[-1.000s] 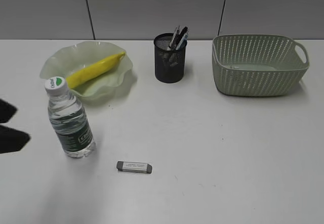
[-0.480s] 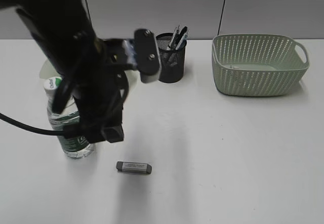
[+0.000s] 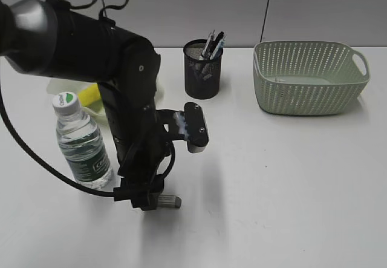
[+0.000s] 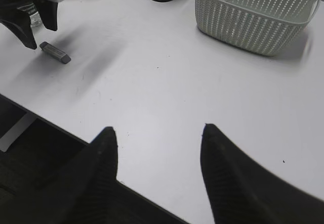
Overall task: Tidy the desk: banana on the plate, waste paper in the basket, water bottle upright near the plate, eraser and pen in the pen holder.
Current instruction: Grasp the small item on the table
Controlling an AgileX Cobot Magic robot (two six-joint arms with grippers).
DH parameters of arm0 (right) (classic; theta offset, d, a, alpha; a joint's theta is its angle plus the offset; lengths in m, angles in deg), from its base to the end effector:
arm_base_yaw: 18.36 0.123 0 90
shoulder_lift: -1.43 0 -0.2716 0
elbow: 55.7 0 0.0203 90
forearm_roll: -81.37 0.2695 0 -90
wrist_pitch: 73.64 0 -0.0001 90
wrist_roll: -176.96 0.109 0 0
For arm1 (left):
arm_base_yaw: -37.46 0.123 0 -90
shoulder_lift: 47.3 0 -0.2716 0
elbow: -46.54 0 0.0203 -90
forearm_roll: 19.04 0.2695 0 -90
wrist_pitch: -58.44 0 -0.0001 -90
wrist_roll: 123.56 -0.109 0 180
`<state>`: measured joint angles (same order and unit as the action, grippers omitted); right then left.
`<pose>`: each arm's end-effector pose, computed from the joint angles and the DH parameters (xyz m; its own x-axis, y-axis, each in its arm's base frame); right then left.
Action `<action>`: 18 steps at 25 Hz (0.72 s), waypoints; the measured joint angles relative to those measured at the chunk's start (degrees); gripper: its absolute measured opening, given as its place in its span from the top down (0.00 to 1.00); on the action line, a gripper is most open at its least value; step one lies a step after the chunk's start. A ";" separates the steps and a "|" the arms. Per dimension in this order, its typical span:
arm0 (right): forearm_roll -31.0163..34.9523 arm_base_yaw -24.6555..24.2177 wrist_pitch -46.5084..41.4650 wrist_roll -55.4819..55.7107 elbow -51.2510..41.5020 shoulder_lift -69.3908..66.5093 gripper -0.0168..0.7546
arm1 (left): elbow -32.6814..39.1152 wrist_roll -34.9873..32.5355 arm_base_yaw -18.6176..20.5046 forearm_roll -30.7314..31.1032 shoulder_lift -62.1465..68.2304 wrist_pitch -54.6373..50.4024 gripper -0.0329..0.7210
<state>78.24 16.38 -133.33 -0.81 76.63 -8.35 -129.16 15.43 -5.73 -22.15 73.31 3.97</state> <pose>0.0403 0.0217 0.2816 -0.3804 -0.2500 -0.8904 -0.5305 0.8476 -0.0114 0.2680 -0.2582 0.1103 -0.1326 0.9905 -0.0368 0.9909 0.1316 -0.0269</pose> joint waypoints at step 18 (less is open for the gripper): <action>0.00 0.00 0.05 0.00 0.00 0.00 0.43 | -0.02 -0.10 -1.13 -0.55 5.69 8.20 0.77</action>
<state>78.24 16.38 -133.28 -0.81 76.63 -8.35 -129.18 15.34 -6.86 -22.70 79.01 12.17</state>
